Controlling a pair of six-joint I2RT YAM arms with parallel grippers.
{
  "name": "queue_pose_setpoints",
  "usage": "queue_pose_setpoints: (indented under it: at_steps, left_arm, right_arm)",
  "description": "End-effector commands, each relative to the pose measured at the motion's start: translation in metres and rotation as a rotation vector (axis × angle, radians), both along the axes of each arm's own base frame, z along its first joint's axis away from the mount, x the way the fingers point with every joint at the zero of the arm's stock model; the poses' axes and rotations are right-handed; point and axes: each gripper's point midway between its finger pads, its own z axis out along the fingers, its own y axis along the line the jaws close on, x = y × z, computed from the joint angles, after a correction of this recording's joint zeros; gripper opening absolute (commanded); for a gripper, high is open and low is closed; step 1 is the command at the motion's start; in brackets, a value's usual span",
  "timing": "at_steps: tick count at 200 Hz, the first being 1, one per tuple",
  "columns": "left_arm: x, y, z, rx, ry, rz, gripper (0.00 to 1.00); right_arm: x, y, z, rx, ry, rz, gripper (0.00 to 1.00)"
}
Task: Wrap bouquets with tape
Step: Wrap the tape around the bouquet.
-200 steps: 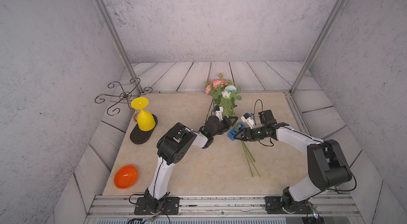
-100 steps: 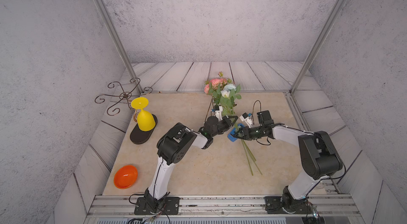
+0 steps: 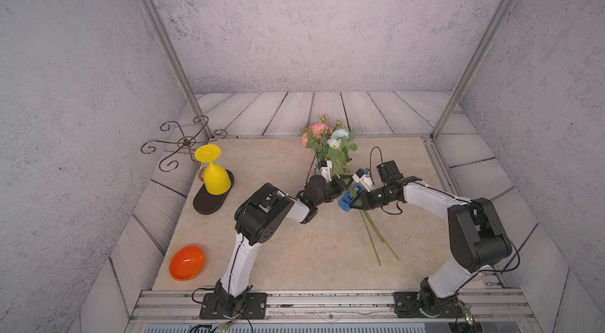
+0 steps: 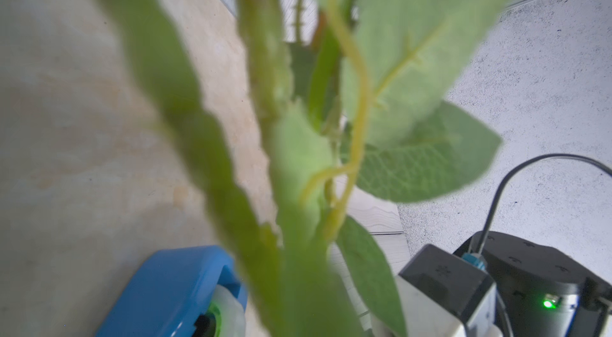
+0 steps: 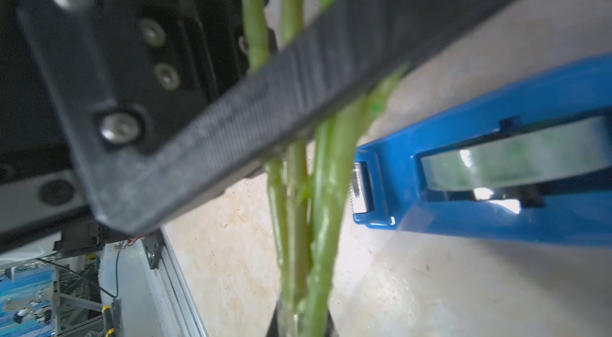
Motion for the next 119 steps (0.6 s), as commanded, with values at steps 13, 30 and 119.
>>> queue_pose_setpoints:
  at_steps: [13,30,119]
  left_arm:
    - [-0.003,-0.005,0.016,0.009,-0.051,-0.039,0.48]
    - [-0.006,-0.009,0.012,0.067,-0.027,-0.051,0.58]
    - [-0.008,-0.036,-0.005,0.165,0.131,-0.126,0.33]
  right_arm:
    - [0.006,-0.022,0.008,-0.179,-0.084,-0.020,0.00]
    - [0.003,-0.019,0.005,-0.220,-0.092,0.007,0.00]
    - [0.008,-0.016,0.000,-0.378,-0.180,0.046,0.00]
